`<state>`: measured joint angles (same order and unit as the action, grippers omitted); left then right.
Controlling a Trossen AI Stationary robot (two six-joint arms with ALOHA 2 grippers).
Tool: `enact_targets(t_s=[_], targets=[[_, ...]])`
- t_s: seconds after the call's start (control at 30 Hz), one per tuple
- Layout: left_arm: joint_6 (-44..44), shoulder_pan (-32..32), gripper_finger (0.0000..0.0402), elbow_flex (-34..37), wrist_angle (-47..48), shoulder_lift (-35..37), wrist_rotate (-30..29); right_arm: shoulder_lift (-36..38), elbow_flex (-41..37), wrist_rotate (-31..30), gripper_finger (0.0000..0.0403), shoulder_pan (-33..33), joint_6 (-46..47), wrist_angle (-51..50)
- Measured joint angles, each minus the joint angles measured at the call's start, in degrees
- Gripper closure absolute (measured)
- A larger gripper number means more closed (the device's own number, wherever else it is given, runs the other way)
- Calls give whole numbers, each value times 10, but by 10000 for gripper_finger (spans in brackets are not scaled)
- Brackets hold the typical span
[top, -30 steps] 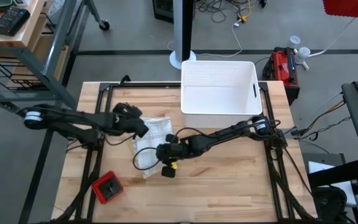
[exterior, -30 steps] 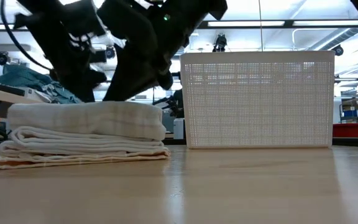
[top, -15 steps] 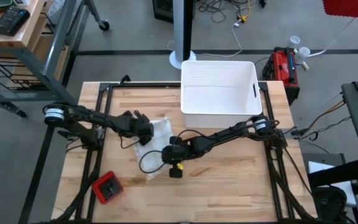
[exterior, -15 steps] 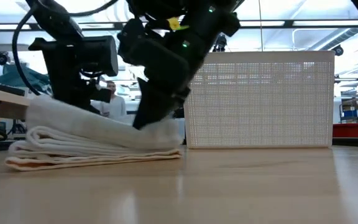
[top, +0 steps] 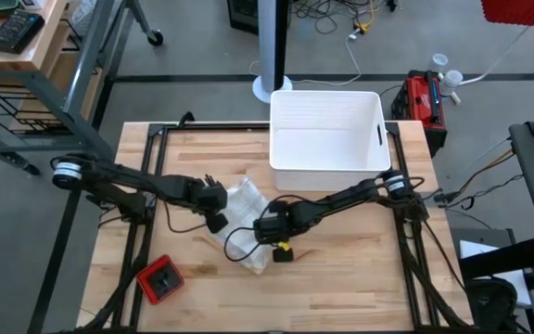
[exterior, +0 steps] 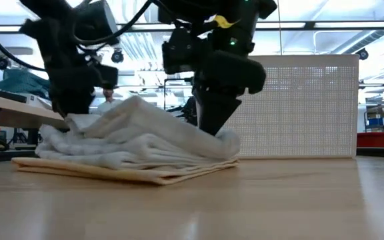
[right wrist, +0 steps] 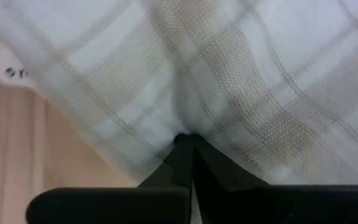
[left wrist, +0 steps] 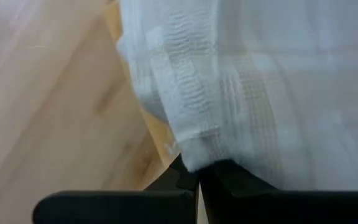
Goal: Fold towel
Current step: Stack the light gray patterned towel on top of the brown patterned towel
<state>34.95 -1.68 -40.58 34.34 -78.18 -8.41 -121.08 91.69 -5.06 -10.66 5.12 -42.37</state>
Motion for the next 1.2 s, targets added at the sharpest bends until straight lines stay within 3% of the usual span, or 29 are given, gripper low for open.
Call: enact_targets(t_s=[0.33,0.47,0.63,0.8,0.9,1.2], targets=[[42,-27,401,3,73,103,-44,48,-2,-26,403,0,17,4],[48,-27,401,7,64,138,-78,47,-2,-25,403,0,53,81],[14,-33,401,7,3,150,-76,36,-1,-17,403,-6,52,196],[-54,-40,401,7,-55,108,-74,23,-1,10,403,-13,75,221],[-77,-40,401,7,-79,69,-42,10,-1,34,403,-19,84,213],[-49,-41,401,6,-71,-31,-6,-5,-1,66,403,-34,105,137]])
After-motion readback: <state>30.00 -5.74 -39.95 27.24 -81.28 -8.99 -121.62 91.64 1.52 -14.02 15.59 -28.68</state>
